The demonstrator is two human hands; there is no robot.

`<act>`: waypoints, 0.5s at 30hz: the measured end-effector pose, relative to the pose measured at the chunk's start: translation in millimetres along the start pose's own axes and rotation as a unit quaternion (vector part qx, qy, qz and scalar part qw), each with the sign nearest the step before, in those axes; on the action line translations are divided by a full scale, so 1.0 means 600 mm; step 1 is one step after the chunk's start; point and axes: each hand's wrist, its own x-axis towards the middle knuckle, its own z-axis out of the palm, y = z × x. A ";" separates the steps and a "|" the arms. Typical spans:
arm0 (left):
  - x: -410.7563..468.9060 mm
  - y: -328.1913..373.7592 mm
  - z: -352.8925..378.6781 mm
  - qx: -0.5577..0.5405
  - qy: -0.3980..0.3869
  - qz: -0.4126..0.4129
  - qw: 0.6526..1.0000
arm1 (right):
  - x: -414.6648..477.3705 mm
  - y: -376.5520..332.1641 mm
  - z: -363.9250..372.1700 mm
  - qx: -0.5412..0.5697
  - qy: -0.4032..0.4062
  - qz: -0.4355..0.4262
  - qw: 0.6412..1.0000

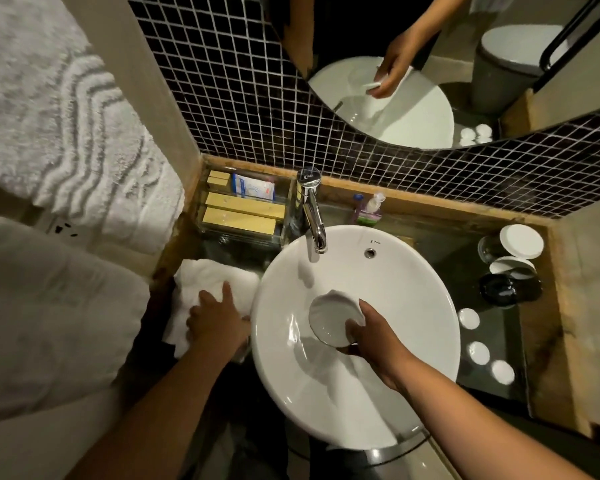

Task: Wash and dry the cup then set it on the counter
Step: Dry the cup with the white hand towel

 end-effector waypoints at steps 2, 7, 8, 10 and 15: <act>-0.028 0.036 -0.044 -0.013 0.053 0.063 0.997 | -0.005 -0.011 -0.006 -0.045 -0.001 -0.026 0.999; -0.125 0.141 -0.125 -0.070 0.067 0.394 0.914 | -0.025 -0.054 -0.030 -0.151 0.041 -0.069 0.985; -0.136 0.160 -0.134 -0.055 0.058 0.414 0.907 | -0.028 -0.059 -0.035 -0.165 0.042 -0.079 0.982; -0.152 0.205 -0.151 -0.041 0.026 0.416 0.908 | -0.041 -0.068 -0.051 -0.193 0.037 -0.104 0.975; -0.156 0.289 -0.169 0.014 0.018 0.443 0.896 | -0.057 -0.099 -0.092 -0.090 0.072 -0.063 0.991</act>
